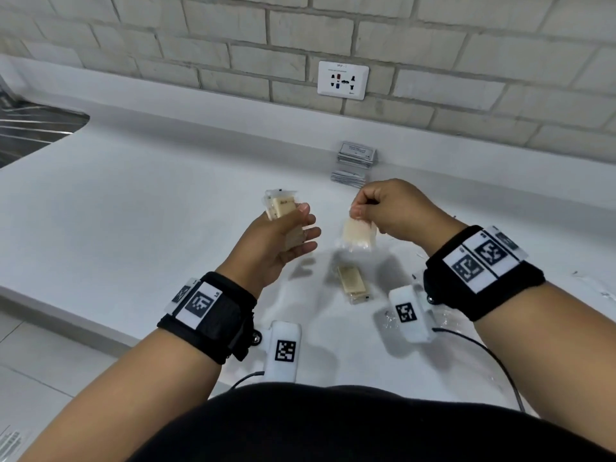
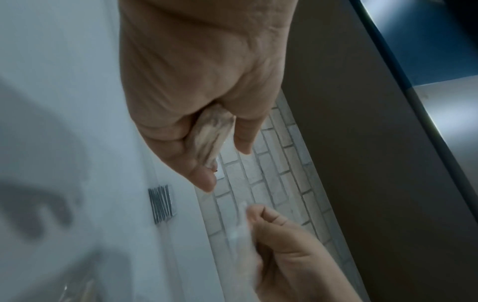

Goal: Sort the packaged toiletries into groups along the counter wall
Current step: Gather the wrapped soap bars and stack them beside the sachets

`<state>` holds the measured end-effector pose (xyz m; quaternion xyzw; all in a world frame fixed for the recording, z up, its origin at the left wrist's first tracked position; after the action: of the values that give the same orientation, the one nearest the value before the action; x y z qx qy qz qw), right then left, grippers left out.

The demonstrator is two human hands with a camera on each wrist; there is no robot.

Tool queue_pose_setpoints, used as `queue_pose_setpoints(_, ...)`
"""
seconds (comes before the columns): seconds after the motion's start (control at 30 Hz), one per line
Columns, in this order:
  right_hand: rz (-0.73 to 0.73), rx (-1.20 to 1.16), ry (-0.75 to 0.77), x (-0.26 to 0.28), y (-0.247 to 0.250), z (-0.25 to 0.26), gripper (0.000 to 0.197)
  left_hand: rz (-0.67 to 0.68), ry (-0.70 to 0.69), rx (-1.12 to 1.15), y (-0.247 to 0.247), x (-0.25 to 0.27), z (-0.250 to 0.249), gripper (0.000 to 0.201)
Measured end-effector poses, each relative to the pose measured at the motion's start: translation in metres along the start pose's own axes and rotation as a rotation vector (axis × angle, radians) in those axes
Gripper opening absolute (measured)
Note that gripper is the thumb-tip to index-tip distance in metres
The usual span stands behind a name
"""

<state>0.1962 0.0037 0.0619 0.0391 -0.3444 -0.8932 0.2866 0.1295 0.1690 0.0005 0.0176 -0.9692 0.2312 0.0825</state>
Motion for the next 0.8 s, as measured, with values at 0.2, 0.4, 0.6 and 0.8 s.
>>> queue_pose_setpoints(0.2, 0.186, 0.123, -0.050, -0.012, -0.010, -0.014, 0.018, 0.055, 0.111, 0.161, 0.007, 0.005, 0.010, 0.020)
queue_pose_setpoints(0.4, 0.464, 0.383, -0.117, -0.031, -0.040, -0.030, 0.012, 0.031, 0.126, 0.071, 0.021, 0.012, 0.021, 0.018)
queue_pose_setpoints(0.6, 0.463, 0.551, -0.118, -0.040, -0.055, -0.047, 0.005, -0.049, 0.112, 0.097, 0.031, 0.013, 0.024, 0.013)
queue_pose_setpoints(0.8, 0.107, 0.027, -0.024, -0.041, -0.033, -0.023, 0.012, -0.061, 0.108, 0.059, 0.028, 0.010, 0.027, 0.015)
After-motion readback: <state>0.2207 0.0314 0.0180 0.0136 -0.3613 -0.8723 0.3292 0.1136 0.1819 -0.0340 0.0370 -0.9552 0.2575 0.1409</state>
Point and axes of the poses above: each hand's wrist, its own x-axis away from the middle knuckle, its own y-axis out of the back of the hand, z = x × y, the point moved 6 cm from there along -x, towards the middle knuckle, and after that the axes turned 7 degrees about z, right-handed, at the moved point
